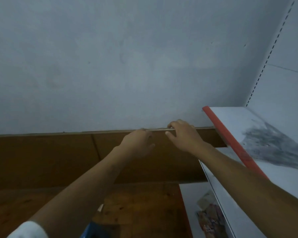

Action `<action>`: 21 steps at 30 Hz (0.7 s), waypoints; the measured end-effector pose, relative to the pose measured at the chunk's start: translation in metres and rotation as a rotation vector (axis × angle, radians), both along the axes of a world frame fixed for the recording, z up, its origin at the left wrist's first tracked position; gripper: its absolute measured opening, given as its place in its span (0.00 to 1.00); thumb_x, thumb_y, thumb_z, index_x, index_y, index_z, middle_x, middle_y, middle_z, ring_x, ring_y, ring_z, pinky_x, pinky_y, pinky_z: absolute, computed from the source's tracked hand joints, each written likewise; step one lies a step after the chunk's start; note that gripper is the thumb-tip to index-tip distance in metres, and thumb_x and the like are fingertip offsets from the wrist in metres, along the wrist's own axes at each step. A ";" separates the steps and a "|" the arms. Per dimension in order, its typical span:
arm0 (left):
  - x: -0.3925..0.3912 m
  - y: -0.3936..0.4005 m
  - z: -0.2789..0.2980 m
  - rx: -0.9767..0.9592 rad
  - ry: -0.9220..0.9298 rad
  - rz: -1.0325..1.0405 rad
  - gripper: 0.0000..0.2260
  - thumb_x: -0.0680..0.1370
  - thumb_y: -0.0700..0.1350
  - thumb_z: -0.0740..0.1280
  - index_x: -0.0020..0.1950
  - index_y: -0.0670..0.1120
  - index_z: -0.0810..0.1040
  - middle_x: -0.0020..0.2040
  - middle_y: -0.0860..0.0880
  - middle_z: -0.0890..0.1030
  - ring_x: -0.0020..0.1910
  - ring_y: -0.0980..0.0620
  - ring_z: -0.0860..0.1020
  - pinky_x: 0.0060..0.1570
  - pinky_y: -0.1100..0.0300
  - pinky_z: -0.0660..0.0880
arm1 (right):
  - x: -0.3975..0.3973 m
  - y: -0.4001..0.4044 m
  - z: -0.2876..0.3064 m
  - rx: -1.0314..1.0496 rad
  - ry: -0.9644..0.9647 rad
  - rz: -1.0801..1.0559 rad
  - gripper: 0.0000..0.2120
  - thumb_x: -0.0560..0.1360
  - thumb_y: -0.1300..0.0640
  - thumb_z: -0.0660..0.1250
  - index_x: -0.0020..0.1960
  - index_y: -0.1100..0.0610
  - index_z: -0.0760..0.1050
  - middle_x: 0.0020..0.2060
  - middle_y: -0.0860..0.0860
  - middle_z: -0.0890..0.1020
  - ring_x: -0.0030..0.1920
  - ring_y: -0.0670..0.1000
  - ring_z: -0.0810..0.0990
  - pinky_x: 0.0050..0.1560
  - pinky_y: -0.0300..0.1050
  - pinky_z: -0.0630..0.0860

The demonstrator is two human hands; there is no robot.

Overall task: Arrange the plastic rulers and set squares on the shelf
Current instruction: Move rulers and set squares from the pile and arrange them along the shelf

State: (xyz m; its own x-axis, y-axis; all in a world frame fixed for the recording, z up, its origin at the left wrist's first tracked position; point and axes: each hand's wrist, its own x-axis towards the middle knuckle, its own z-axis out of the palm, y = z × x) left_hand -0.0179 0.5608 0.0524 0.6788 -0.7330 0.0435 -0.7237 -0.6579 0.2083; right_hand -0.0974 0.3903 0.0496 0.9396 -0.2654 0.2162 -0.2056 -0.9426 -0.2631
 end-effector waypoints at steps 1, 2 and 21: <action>0.013 -0.011 0.000 -0.002 -0.005 0.004 0.19 0.79 0.54 0.64 0.67 0.48 0.71 0.62 0.47 0.74 0.56 0.47 0.75 0.50 0.55 0.74 | 0.014 -0.011 -0.001 0.003 -0.001 0.003 0.18 0.80 0.45 0.58 0.65 0.52 0.71 0.60 0.50 0.75 0.60 0.50 0.73 0.64 0.52 0.68; 0.026 -0.023 0.000 -0.003 0.001 0.006 0.19 0.79 0.54 0.64 0.67 0.48 0.71 0.61 0.47 0.74 0.56 0.47 0.75 0.51 0.54 0.74 | 0.027 -0.023 -0.001 0.008 0.003 0.003 0.18 0.80 0.45 0.58 0.65 0.52 0.71 0.61 0.50 0.74 0.61 0.51 0.72 0.65 0.52 0.68; 0.152 -0.291 -0.034 0.024 0.097 -0.327 0.15 0.79 0.52 0.63 0.65 0.50 0.72 0.61 0.49 0.74 0.57 0.50 0.74 0.55 0.56 0.72 | 0.114 -0.243 -0.037 0.065 -0.020 -0.381 0.18 0.79 0.44 0.59 0.65 0.51 0.71 0.64 0.50 0.75 0.62 0.52 0.74 0.64 0.50 0.68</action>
State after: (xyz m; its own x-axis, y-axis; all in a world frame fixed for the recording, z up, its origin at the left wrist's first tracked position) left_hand 0.1337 0.2693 0.0179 0.4082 -0.9124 -0.0294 -0.8746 -0.4001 0.2738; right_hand 0.0163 0.1470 0.0130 0.7668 -0.6082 0.2052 -0.5318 -0.7810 -0.3273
